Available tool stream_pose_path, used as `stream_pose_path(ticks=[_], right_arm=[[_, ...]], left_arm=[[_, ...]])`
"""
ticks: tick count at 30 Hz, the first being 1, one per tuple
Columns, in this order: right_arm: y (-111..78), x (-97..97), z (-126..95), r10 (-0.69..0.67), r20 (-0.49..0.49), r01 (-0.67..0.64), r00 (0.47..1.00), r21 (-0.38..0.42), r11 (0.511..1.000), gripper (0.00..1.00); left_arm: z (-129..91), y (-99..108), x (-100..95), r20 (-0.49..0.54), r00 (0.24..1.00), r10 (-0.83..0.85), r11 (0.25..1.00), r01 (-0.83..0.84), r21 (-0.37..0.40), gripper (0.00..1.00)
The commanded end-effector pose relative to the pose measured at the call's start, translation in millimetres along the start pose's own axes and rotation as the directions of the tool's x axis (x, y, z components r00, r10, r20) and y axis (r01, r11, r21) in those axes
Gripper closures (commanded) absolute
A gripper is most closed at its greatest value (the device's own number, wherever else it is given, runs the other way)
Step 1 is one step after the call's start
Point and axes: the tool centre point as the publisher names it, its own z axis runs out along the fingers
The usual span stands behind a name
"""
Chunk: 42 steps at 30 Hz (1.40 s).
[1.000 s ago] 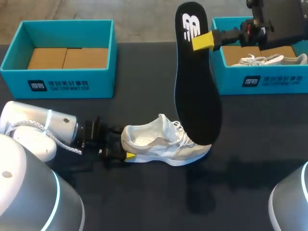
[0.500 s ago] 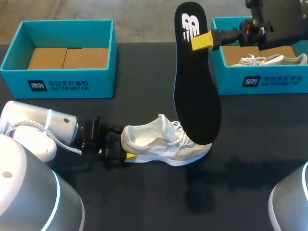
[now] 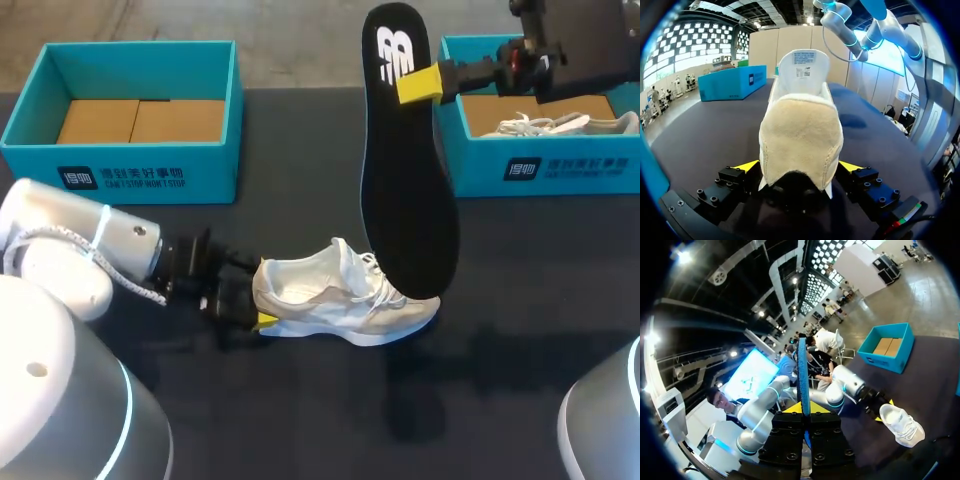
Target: Take the shoe out of the shoebox, open the shoe tongue, remove and reinsert the insole, then place the shoe into the shoebox
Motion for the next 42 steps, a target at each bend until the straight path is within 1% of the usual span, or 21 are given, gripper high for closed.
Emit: stream_pose_path(ticks=[1, 7, 14, 17, 34, 35, 37, 42], right_arm=[[2.1, -0.8, 2.6, 0.002, 0.002, -0.002, 1.000, 0.004, 1.000, 1.00], [2.1, -0.8, 2.6, 0.002, 0.002, -0.002, 1.000, 0.004, 1.000, 1.00], [2.1, -0.8, 2.6, 0.002, 0.002, -0.002, 1.000, 0.004, 1.000, 1.00], [2.1, -0.8, 2.6, 0.002, 0.002, -0.002, 1.000, 0.004, 1.000, 1.00], [2.1, -0.8, 2.6, 0.002, 0.002, -0.002, 1.000, 0.004, 1.000, 1.00], [2.1, -0.8, 2.6, 0.002, 0.002, -0.002, 1.000, 0.004, 1.000, 1.00], [2.1, -0.8, 2.6, 0.002, 0.002, -0.002, 1.000, 0.004, 1.000, 1.00], [2.1, -0.8, 2.6, 0.002, 0.002, -0.002, 1.000, 0.004, 1.000, 1.00]], left_arm=[[-15.9, -9.0, 1.7, -0.020, 1.000, -0.020, 0.998, 0.019, -0.067, 0.00], [-28.6, -15.2, 5.6, -0.031, 0.999, -0.014, 0.983, 0.008, -0.182, 0.00], [-34.9, -20.4, 8.3, -0.094, 0.995, -0.030, 0.956, 0.001, -0.295, 0.00], [-37.5, -24.1, 11.4, -0.115, 0.993, -0.024, 0.930, -0.020, -0.366, 0.00], [-38.0, -24.8, 12.1, -0.117, 0.993, -0.024, 0.928, -0.022, -0.373, 0.00], [-38.6, -25.6, 12.5, -0.098, 0.995, -0.034, 0.912, -0.010, -0.410, 0.00], [-42.0, -28.5, 13.7, -0.079, 0.997, -0.026, 0.889, -0.013, -0.458, 0.00], [-46.9, -32.6, 17.2, -0.051, 0.999, -0.018, 0.840, -0.013, -0.543, 0.00]])
